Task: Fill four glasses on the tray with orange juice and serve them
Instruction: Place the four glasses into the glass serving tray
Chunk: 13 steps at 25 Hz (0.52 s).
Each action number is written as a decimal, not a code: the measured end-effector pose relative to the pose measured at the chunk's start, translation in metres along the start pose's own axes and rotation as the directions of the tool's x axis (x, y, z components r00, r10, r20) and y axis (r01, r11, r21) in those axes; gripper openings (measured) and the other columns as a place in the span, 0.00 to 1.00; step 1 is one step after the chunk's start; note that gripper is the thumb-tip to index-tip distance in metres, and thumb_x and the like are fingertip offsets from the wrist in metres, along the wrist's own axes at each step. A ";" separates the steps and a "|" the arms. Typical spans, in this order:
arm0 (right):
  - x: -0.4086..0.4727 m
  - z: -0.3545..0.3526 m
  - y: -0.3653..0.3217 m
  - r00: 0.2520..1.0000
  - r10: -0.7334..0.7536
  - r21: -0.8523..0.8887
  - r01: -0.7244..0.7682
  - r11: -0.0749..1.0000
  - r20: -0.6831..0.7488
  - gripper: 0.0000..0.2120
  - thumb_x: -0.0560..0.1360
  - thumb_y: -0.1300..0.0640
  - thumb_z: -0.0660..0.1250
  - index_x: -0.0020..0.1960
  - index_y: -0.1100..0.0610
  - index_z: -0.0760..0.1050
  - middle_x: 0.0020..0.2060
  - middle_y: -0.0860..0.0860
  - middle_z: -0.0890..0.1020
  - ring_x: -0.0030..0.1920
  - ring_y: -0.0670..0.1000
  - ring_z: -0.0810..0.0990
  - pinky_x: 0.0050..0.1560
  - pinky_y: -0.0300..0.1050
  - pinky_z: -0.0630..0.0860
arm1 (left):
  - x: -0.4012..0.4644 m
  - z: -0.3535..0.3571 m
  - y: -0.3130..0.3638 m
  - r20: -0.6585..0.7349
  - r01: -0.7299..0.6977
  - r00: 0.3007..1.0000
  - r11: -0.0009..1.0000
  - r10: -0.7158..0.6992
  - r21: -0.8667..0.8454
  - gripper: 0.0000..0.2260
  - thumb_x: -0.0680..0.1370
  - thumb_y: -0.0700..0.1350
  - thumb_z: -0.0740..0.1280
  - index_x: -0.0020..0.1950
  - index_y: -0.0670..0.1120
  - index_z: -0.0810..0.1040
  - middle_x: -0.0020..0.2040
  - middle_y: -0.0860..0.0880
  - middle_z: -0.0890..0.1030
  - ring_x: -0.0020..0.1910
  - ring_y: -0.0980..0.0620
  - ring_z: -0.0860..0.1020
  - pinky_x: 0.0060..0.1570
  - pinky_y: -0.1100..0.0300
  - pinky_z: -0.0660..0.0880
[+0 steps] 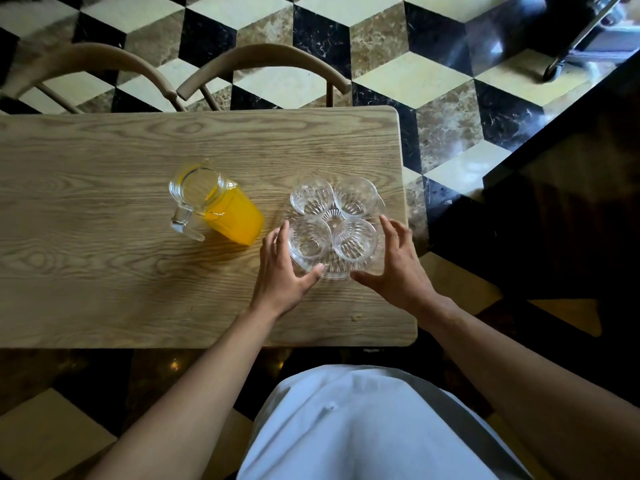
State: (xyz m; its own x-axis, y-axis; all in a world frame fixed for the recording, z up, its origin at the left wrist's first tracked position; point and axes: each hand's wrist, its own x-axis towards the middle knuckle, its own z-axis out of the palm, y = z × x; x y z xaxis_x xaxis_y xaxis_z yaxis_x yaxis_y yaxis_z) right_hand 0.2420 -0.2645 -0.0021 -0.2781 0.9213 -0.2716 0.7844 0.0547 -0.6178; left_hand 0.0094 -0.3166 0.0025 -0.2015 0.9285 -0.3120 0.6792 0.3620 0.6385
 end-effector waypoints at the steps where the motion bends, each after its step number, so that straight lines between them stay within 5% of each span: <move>1: -0.004 -0.002 0.000 1.000 -0.014 0.001 0.014 1.000 -0.001 0.58 0.67 0.41 0.80 0.82 0.52 0.46 0.78 0.56 0.54 0.78 0.58 0.58 0.77 0.49 0.59 | -0.005 -0.002 0.002 -0.015 -0.002 1.000 1.000 0.002 -0.009 0.50 0.74 0.59 0.77 0.86 0.47 0.50 0.82 0.40 0.56 0.83 0.45 0.53 0.80 0.48 0.56; 5: -0.006 -0.013 -0.005 0.995 -0.096 -0.031 0.096 0.995 0.000 0.57 0.68 0.38 0.78 0.82 0.51 0.45 0.79 0.55 0.54 0.78 0.58 0.57 0.78 0.58 0.62 | -0.027 -0.005 0.011 -0.097 0.002 0.995 1.000 -0.003 -0.013 0.53 0.68 0.70 0.64 0.85 0.45 0.53 0.82 0.38 0.58 0.82 0.43 0.55 0.80 0.50 0.54; 9: -0.003 -0.019 -0.022 0.979 -0.203 -0.053 0.203 0.978 0.007 0.55 0.68 0.37 0.77 0.82 0.51 0.47 0.79 0.58 0.55 0.78 0.61 0.59 0.76 0.61 0.64 | -0.050 -0.011 0.011 -0.186 0.032 0.982 0.999 -0.037 -0.031 0.51 0.70 0.71 0.65 0.85 0.43 0.54 0.81 0.37 0.60 0.81 0.39 0.58 0.80 0.40 0.60; 13: -0.001 -0.012 -0.046 0.955 -0.296 -0.028 0.297 0.955 0.034 0.54 0.68 0.38 0.76 0.81 0.52 0.49 0.78 0.57 0.56 0.78 0.60 0.59 0.75 0.60 0.67 | -0.069 -0.023 0.007 -0.270 0.078 0.959 0.996 -0.085 -0.034 0.50 0.71 0.69 0.65 0.83 0.40 0.57 0.78 0.36 0.64 0.79 0.38 0.62 0.78 0.41 0.62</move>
State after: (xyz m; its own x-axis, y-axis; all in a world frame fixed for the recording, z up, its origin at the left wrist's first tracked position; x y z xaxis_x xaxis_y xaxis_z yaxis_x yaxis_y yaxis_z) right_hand 0.2130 -0.2636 0.0359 -0.5163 0.8503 -0.1018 0.6818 0.3362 -0.6497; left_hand 0.0116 -0.3768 0.0446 -0.4412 0.8824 -0.1637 0.6367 0.4363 0.6358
